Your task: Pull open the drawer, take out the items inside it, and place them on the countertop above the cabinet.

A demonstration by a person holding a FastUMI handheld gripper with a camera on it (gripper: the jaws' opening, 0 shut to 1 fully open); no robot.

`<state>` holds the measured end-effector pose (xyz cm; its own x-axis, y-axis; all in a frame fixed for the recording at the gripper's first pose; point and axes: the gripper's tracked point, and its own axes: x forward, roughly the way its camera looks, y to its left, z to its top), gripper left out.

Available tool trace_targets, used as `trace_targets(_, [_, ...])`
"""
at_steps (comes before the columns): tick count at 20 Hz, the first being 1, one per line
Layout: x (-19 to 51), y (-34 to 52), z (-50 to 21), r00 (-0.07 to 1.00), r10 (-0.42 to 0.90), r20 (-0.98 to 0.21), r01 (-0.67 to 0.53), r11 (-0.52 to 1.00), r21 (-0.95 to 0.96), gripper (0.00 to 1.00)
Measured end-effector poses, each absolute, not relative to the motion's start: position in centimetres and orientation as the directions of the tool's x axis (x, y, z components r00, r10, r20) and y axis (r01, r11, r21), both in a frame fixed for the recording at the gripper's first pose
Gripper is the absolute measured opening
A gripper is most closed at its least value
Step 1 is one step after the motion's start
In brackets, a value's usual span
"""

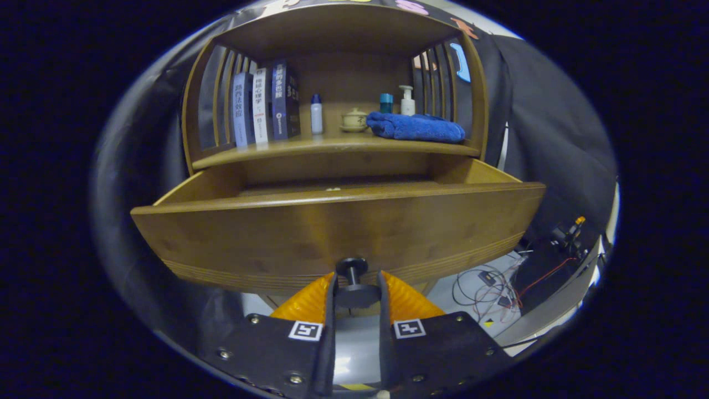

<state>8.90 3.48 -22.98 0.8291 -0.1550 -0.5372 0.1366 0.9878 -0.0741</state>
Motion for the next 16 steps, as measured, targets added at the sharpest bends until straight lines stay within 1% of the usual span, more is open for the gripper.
trace_targets(1, [8.1, 3.9, -23.4, 0.813, -0.152, -0.562, 0.125, 0.988, -0.086, 0.33])
trace_targets(5, [7.2, 4.7, -23.3, 0.809, -0.165, -0.565, 0.140, 0.986, -0.089, 0.33])
trace_targets(7, [7.2, 4.7, -23.4, 0.803, -0.155, -0.575, 0.129, 0.988, -0.087, 0.33])
trace_targets(9, [6.5, 4.9, -23.4, 0.789, -0.140, -0.599, 0.094, 0.990, -0.107, 0.39])
trace_targets(10, [6.0, 5.0, -22.5, 0.796, -0.139, -0.590, 0.078, 0.989, -0.128, 0.42])
trace_targets(11, [5.9, 5.3, -21.5, 0.813, -0.130, -0.567, 0.060, 0.988, -0.141, 0.45])
trace_targets(12, [5.7, 5.9, -20.1, 0.836, -0.120, -0.535, 0.049, 0.988, -0.146, 0.54])
trace_targets(16, [7.5, 7.7, -14.2, 0.909, -0.084, -0.407, 0.031, 0.990, -0.135, 0.64])
